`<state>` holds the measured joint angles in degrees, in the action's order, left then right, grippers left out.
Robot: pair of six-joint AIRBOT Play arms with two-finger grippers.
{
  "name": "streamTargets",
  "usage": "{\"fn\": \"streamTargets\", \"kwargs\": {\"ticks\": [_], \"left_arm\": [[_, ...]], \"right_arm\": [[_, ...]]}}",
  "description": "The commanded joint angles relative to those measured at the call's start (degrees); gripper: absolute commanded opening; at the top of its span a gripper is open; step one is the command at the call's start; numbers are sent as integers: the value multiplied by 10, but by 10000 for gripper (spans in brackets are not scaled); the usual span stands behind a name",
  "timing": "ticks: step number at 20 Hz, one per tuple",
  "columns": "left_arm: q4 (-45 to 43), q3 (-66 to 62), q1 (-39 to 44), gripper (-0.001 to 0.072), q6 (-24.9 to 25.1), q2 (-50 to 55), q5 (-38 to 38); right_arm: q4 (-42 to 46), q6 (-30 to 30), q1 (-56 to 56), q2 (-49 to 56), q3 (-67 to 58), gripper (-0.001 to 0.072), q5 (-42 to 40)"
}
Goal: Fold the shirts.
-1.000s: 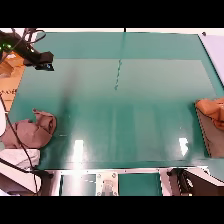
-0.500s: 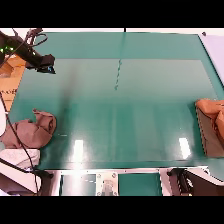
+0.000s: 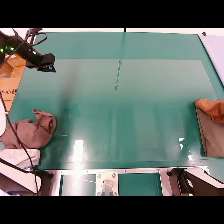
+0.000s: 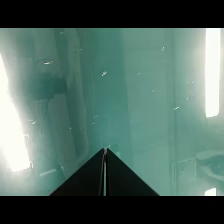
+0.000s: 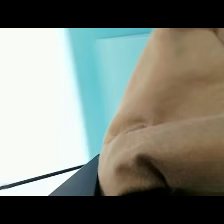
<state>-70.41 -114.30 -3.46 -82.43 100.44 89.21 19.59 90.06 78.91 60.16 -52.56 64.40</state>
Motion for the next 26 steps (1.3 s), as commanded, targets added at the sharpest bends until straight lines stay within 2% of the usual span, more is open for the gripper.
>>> {"fn": "streamTargets", "kwargs": {"ticks": [1,3,5,8,12,14,18,20,21,23,26], "left_arm": [[2,0,0,30,4,0,-2],[1,0,0,30,4,0,-3],[2,0,0,30,4,0,-5],[2,0,0,30,5,0,-12],[2,0,0,30,8,0,-3],[2,0,0,29,15,0,-2],[7,0,0,30,15,0,-1],[11,0,0,30,15,0,-2],[17,0,0,30,15,0,-1],[21,0,0,30,15,0,2],[24,0,0,30,15,0,-3]], "right_arm": [[-119,-12,-29,0,-61,26,-14],[-110,-12,-28,-5,-67,26,-7],[-52,-1,-28,-16,-44,26,-4],[11,10,-21,-31,51,25,-3],[36,-8,92,-94,174,26,-4],[92,-8,154,-118,175,25,4],[253,-3,158,-110,177,26,6],[339,20,162,-108,176,28,7],[375,25,167,-108,177,116,6],[433,25,172,-107,177,594,-2],[476,33,172,-106,174,604,-2]]}}
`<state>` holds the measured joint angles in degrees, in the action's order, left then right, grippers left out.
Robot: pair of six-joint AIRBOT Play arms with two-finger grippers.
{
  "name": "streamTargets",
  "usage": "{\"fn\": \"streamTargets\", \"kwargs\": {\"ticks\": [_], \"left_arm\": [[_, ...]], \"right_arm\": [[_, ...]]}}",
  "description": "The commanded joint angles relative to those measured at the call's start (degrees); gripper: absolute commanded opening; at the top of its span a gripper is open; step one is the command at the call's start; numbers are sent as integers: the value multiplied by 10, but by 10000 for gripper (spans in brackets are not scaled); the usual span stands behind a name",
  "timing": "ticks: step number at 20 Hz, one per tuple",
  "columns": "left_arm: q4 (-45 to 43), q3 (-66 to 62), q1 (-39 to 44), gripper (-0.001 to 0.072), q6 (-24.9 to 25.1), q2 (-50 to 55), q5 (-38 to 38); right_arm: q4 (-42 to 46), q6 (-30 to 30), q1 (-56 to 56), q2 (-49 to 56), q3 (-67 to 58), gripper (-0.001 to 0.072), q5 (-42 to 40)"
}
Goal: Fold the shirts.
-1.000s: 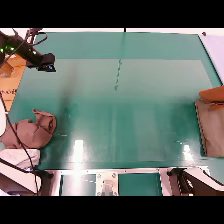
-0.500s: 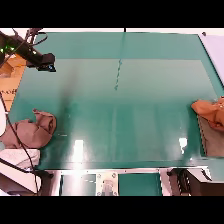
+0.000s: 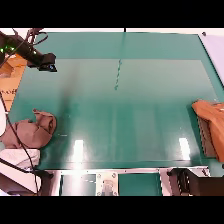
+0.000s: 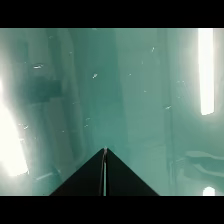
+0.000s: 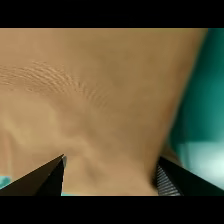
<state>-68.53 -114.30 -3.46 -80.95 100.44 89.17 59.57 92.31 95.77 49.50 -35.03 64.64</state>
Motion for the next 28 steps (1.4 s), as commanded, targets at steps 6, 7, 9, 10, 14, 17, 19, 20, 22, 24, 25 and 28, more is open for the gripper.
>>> {"fn": "streamTargets", "kwargs": {"ticks": [6,7,9,10,14,17,19,20,22,24,25,28], "left_arm": [[17,0,0,30,5,0,-40],[17,0,0,30,5,0,-46],[17,-1,0,30,5,0,-54],[17,-4,0,30,9,0,-54],[18,-17,0,29,-3,-3,-33],[17,-12,2,29,-19,-20,-1],[16,7,2,29,-32,-37,12],[16,29,3,29,-37,-51,14],[7,100,17,28,-42,-91,3],[-12,208,40,29,-47,-148,-33],[-14,265,53,29,-54,-176,-53],[-13,435,91,29,-78,-259,-118]], "right_arm": [[31,52,2,6,-147,559,85],[6,56,-2,11,-181,243,103],[-18,66,-49,26,-236,105,119],[-19,72,-94,37,-256,27,120],[-7,97,-339,107,-300,26,89],[61,95,-541,191,-357,26,89],[104,70,-661,249,-397,26,89],[120,57,-717,274,-411,26,89],[160,35,-808,304,-420,26,84],[212,17,-887,315,-412,26,64],[234,17,-918,314,-405,24,59],[239,-6,-975,310,-379,24,64]]}}
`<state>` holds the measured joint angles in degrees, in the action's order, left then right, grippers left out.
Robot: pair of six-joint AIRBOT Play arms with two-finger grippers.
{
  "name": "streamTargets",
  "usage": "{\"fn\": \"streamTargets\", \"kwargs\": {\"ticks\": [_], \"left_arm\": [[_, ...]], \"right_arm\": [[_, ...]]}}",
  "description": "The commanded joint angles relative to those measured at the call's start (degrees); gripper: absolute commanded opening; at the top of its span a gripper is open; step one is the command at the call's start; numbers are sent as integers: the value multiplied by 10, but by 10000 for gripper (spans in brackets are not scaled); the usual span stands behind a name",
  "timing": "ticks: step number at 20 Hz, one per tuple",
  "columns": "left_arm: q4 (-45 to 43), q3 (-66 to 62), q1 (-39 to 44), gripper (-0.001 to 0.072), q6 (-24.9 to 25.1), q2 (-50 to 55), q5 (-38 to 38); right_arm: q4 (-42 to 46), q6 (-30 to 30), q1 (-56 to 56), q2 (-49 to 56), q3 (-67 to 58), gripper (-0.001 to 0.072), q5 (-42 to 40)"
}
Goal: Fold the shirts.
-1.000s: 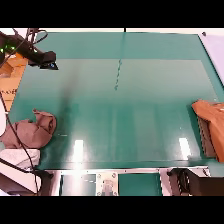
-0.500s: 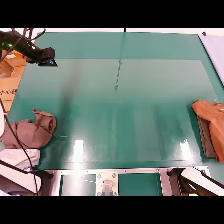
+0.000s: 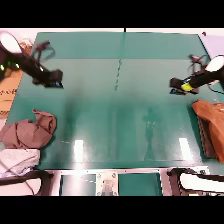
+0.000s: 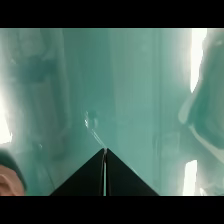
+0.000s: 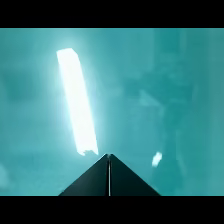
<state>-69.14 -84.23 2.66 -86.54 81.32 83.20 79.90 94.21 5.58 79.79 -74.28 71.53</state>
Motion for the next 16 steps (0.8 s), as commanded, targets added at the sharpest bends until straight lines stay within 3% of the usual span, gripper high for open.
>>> {"fn": "streamTargets", "kwargs": {"ticks": [1,5,8,16], "left_arm": [[-7,178,40,29,-32,-89,-70],[5,251,48,30,-34,-117,-80],[7,252,48,30,-35,-116,-97],[6,252,48,30,-35,-116,-133]], "right_arm": [[35,-38,-85,4,21,24,1],[35,-82,-110,-3,33,24,5],[11,-53,-112,-3,33,24,24],[9,-53,-112,-3,33,24,24]]}}
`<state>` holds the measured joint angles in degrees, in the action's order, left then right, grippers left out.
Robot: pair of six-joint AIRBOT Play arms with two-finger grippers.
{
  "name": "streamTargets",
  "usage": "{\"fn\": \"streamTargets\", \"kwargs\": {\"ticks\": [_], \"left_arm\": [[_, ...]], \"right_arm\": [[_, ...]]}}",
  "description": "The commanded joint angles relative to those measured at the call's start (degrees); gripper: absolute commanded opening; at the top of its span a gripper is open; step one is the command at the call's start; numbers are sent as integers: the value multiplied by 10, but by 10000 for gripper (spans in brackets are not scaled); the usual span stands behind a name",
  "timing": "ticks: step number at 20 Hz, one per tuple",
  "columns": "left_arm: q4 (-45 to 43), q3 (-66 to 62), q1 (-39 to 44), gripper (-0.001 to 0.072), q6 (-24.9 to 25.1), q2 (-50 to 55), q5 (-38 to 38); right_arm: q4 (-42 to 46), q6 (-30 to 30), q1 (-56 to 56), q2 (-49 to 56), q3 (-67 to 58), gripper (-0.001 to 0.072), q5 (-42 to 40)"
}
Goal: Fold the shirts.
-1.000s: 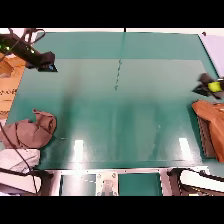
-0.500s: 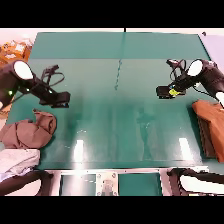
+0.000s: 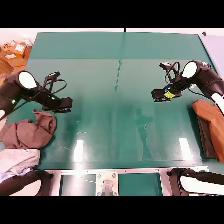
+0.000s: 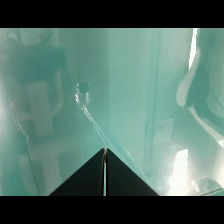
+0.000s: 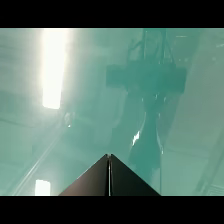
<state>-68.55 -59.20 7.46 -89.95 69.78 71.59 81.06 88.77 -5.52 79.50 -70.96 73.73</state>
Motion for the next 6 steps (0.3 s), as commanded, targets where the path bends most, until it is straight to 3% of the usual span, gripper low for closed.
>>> {"fn": "streamTargets", "kwargs": {"ticks": [1,6], "left_arm": [[0,2,0,30,0,-1,-16],[0,2,0,30,0,-1,-21]], "right_arm": [[-3,1,-1,0,0,25,2],[-2,1,-1,0,0,25,2]]}}
